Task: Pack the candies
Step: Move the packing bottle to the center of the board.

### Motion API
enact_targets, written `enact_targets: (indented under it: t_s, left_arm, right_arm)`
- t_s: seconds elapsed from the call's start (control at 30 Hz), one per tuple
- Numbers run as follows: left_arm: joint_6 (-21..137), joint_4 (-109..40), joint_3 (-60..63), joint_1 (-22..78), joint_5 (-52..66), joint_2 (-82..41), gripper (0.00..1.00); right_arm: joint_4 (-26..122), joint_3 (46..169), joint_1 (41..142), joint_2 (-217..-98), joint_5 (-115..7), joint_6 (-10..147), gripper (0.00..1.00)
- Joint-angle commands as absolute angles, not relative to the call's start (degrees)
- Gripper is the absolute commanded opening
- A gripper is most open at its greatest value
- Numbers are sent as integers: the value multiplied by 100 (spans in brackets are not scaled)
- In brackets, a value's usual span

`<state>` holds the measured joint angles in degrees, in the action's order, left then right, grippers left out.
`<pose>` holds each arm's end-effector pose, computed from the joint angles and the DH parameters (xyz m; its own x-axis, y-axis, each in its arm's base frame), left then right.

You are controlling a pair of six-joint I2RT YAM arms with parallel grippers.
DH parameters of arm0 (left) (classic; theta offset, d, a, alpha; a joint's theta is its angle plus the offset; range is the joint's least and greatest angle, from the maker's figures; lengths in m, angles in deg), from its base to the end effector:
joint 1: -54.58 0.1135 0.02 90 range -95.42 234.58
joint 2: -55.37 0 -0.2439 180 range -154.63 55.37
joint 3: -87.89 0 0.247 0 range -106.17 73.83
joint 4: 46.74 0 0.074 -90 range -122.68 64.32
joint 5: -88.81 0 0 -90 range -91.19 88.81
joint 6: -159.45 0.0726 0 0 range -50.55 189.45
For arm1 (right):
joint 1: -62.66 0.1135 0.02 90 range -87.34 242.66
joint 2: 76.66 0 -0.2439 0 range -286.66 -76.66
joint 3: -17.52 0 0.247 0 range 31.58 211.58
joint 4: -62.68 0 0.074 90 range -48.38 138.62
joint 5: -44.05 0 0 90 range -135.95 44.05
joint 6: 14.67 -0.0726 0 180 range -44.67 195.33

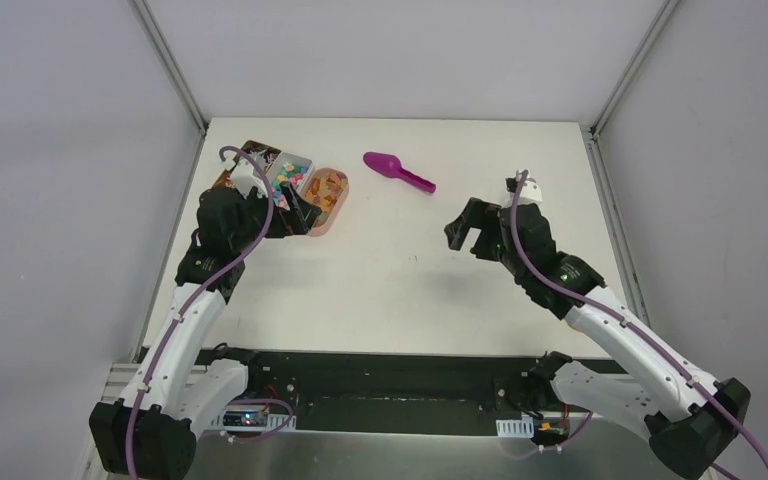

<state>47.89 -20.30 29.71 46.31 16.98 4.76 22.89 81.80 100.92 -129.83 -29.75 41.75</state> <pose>0.2396 -0.0577 0.2883 -0.4552 -0.2867 -0.8430 0.2811 0.8521 -0.4415 0.2028 0.1341 0.2873 -0.5365 0.2533 -0.8050 -0.1269 0.9188 0.3737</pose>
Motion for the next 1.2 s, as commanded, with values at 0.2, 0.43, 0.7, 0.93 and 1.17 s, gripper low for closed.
enact_targets:
  t_s: [0.2, 0.43, 0.7, 0.93, 1.17]
  left_arm:
    - [4893, -2321, 3004, 4614, 1586, 714, 99]
    - [4897, -2281, 3050, 4601, 1446, 926, 99]
    - [4915, -2276, 3067, 4494, 1360, 991, 99]
    - [4980, -2203, 3060, 4481, 1222, 1072, 99]
    - [5001, -2201, 3050, 4482, 1173, 1113, 98]
  right_arm:
    - [3256, 8239, 10067, -13174, -2146, 5173, 100]
    - [3427, 8835, 9466, -14591, -1681, 5754, 99]
    - [3428, 10043, 8006, -16501, -2735, 6854, 55]
    - [2777, 11091, 7315, -17647, -3282, 7036, 40]
    - [2525, 11576, 6952, -18197, -3631, 7129, 31]
